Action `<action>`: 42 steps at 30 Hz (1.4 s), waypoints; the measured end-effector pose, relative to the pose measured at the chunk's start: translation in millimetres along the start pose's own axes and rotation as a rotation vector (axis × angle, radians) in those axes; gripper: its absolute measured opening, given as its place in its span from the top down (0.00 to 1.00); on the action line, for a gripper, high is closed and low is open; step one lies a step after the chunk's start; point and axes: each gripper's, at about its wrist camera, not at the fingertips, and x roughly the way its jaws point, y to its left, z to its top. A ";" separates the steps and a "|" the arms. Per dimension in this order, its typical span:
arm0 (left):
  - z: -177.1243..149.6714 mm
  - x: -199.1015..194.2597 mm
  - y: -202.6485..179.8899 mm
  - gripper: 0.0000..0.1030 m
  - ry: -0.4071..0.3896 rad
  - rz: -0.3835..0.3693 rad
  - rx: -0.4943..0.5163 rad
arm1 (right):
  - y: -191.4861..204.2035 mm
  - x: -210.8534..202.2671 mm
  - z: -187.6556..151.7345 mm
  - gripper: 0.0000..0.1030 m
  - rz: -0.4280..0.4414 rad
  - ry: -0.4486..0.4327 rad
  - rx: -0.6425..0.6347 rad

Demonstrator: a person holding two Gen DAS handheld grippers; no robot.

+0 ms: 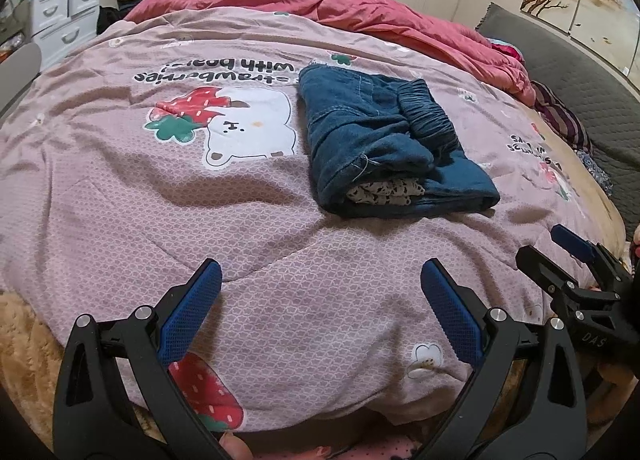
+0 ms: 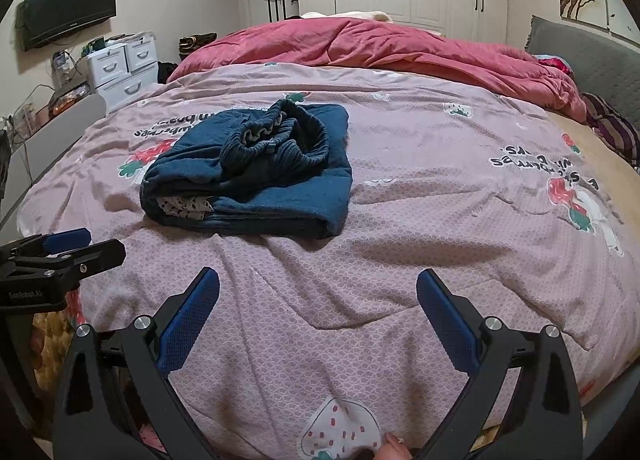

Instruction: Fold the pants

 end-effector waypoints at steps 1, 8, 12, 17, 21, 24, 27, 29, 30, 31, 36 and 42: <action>0.0 0.1 -0.2 0.09 0.001 0.000 0.001 | -0.4 0.1 0.1 0.04 0.001 0.001 0.001; -0.2 0.3 -1.4 0.09 0.004 0.002 0.004 | -1.5 -0.1 0.2 0.04 0.001 0.004 0.004; -0.1 0.6 -1.1 0.09 0.009 -0.001 0.000 | -1.1 -0.2 -0.1 0.04 0.000 0.005 0.005; 0.2 0.7 -0.6 0.09 0.009 -0.004 0.000 | -1.3 -0.6 -0.5 0.04 -0.002 0.007 0.008; 0.8 -0.3 -0.7 0.09 0.005 -0.006 0.000 | -1.3 -1.1 -0.7 0.04 -0.002 0.007 0.010; 1.2 0.2 -0.5 0.09 0.008 -0.008 0.000 | -1.6 -0.5 -0.4 0.04 -0.003 0.007 0.009; 1.8 0.3 0.5 0.09 0.011 -0.009 -0.004 | -1.6 -0.6 -0.3 0.04 -0.004 0.009 0.010; 1.7 -0.3 0.6 0.09 0.011 -0.007 -0.005 | -1.8 -0.5 -0.2 0.04 -0.002 0.009 0.010; 2.0 -0.5 0.9 0.09 0.010 -0.008 -0.004 | -1.7 -0.6 -0.2 0.04 -0.003 0.009 0.011; 2.2 -0.2 1.0 0.09 0.011 -0.007 -0.004 | -1.7 -0.6 -0.2 0.04 -0.002 0.008 0.010; 2.2 -0.4 1.1 0.09 0.010 -0.009 -0.004 | -1.2 -0.6 -0.5 0.04 -0.001 0.013 0.008; 3.0 -0.5 0.8 0.09 0.011 -0.005 -0.001 | -0.6 -0.2 -0.7 0.04 0.000 0.013 0.009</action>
